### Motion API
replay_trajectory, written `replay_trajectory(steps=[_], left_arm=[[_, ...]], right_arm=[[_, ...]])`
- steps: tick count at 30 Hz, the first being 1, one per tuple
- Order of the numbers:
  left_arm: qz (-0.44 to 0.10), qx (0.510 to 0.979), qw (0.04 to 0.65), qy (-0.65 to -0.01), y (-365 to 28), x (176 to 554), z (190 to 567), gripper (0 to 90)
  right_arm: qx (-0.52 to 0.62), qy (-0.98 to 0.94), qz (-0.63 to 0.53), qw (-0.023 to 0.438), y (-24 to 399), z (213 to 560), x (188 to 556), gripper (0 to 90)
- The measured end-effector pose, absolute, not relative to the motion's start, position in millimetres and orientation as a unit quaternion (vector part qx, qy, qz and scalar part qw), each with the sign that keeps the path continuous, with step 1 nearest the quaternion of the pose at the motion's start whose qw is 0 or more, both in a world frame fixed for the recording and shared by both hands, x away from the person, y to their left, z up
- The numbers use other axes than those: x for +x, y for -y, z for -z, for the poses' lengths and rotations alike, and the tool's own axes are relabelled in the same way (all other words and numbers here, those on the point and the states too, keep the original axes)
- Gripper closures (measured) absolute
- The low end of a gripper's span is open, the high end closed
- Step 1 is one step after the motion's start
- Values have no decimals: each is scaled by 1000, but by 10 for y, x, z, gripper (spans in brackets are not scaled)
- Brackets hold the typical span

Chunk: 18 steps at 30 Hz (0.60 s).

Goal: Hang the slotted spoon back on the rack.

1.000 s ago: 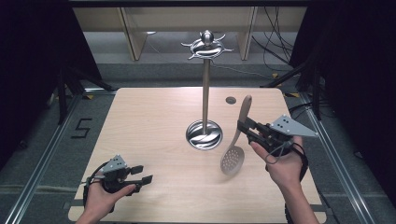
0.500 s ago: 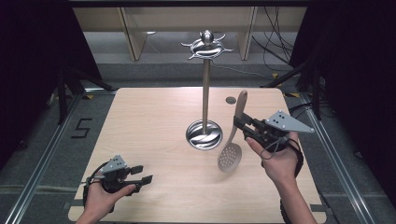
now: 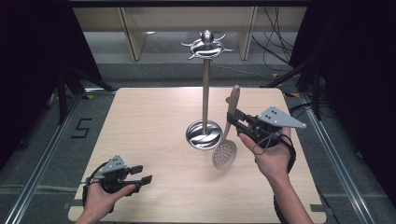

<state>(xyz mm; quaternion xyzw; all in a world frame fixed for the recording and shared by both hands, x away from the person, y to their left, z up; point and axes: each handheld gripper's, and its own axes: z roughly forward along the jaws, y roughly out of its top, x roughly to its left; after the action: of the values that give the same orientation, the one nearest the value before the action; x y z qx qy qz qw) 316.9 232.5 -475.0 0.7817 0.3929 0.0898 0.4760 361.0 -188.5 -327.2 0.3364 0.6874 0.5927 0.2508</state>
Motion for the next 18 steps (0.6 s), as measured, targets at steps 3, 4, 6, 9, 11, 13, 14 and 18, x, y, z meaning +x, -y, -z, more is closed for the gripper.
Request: replay_trajectory(steps=[3,4,6,9,11,13,14,18], left_arm=[[-89,780,478,-394,-2322,3167,4753,389],[-90,780,478,-393,-2324,3167,4753,389],[-91,780,478,-394,-2324,3166,4753,389],[-92,778,479,-395,-2324,3163,4753,388],[-92,778,481,-395,-2325,3163,4757,388],[-92,776,483,-396,-2323,3161,4758,388],[-93,777,481,-396,-2326,3158,4753,388],[-94,777,480,-396,-2328,3156,4752,388]], right_arm=[[338,-686,-596,245,1856,3264,3606,724],[338,-686,-594,250,1836,3257,3614,723],[326,-686,-593,267,1832,3250,3645,724],[342,-684,-591,256,1812,3242,3631,723],[338,-684,-591,262,1805,3235,3648,724],[344,-683,-592,253,1781,3228,3644,723],[338,-684,-591,261,1775,3223,3663,723],[334,-683,-592,267,1759,3210,3679,723]])
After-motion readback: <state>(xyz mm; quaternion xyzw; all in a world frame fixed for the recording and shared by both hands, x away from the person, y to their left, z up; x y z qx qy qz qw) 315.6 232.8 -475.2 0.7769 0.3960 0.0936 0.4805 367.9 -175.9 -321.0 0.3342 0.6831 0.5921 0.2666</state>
